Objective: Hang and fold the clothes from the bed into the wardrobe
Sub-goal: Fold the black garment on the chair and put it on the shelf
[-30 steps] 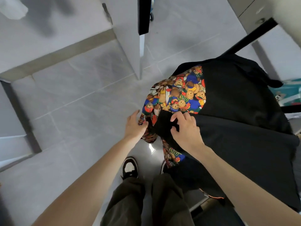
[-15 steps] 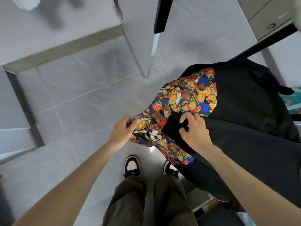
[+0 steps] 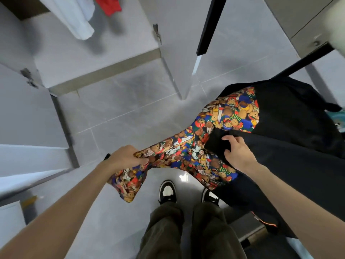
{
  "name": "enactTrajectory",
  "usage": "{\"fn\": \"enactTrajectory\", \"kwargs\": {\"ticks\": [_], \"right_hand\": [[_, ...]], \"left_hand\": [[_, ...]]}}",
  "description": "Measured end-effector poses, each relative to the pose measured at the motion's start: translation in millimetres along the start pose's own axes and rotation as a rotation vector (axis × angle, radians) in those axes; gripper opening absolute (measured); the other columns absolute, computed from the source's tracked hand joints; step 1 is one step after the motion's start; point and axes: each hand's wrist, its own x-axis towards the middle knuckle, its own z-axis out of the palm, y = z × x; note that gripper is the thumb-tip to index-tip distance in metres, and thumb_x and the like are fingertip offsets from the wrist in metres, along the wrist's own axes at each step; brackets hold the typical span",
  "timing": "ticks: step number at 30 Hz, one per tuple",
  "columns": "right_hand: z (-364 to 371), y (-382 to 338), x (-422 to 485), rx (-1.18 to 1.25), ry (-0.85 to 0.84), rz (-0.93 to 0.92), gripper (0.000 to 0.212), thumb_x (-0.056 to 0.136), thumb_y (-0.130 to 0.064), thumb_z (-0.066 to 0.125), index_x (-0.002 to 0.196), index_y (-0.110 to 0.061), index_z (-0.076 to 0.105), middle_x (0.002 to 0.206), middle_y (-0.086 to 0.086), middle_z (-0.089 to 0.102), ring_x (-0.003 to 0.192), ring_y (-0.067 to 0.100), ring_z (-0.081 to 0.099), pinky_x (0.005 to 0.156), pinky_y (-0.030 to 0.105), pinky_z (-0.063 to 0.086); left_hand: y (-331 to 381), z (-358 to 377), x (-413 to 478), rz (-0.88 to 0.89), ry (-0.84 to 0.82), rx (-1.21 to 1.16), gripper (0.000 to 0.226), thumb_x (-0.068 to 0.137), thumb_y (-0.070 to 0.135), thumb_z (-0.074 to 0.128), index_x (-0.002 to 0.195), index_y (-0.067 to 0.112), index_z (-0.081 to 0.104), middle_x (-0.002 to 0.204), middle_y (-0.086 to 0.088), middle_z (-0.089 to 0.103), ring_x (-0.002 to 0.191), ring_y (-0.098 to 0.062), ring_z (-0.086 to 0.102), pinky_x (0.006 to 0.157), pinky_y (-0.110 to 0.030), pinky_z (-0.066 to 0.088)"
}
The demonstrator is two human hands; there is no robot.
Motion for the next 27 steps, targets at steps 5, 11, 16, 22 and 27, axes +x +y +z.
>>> {"fn": "enactTrajectory", "kwargs": {"ticks": [5,11,16,22,27], "right_hand": [[8,-14,-27,0.105,0.077,-0.005,0.047,0.095,-0.011,0.052,0.141,-0.017,0.045,0.152,0.012,0.027,0.139,0.032,0.025,0.11,0.035,0.024],[-7,-26,-65,0.364,0.143,-0.139,0.028,0.095,-0.009,0.055,0.12,-0.021,0.06,0.129,0.0,0.048,0.125,0.02,0.042,0.104,0.031,0.036],[-38,14,-73,0.554,0.231,0.007,0.024,0.096,-0.011,0.054,0.114,-0.024,0.063,0.12,-0.001,0.054,0.098,0.01,0.057,0.083,0.024,0.04],[-62,91,-94,0.892,0.27,0.276,0.018,0.099,-0.019,0.051,0.096,-0.027,0.067,0.1,-0.004,0.067,0.09,0.012,0.061,0.074,0.026,0.047],[-48,142,-114,0.833,0.366,0.4,0.032,0.098,-0.038,0.05,0.126,-0.026,0.057,0.121,-0.002,0.061,0.112,0.016,0.057,0.094,0.038,0.047]], "left_hand": [[27,-12,-27,0.0,-0.08,-0.414,0.03,0.086,0.045,0.065,0.094,0.016,0.071,0.081,0.004,0.075,0.072,-0.01,0.071,0.062,-0.022,0.052],[87,-25,-56,-0.132,-0.312,-0.906,0.029,0.087,0.031,0.067,0.106,0.008,0.067,0.095,-0.009,0.075,0.083,-0.021,0.073,0.073,-0.032,0.059],[163,-5,-61,-0.093,-0.379,-0.986,0.031,0.086,0.03,0.069,0.107,0.008,0.062,0.093,-0.01,0.075,0.084,-0.022,0.072,0.071,-0.03,0.058],[266,41,-37,-0.051,-0.433,-1.313,0.038,0.094,0.016,0.059,0.129,0.003,0.054,0.12,-0.015,0.064,0.113,-0.028,0.062,0.096,-0.036,0.051],[321,82,-24,-0.078,-0.644,-1.105,0.081,0.095,0.051,0.047,0.153,0.01,0.008,0.157,-0.013,0.021,0.143,-0.033,0.025,0.113,-0.056,0.019]]}}
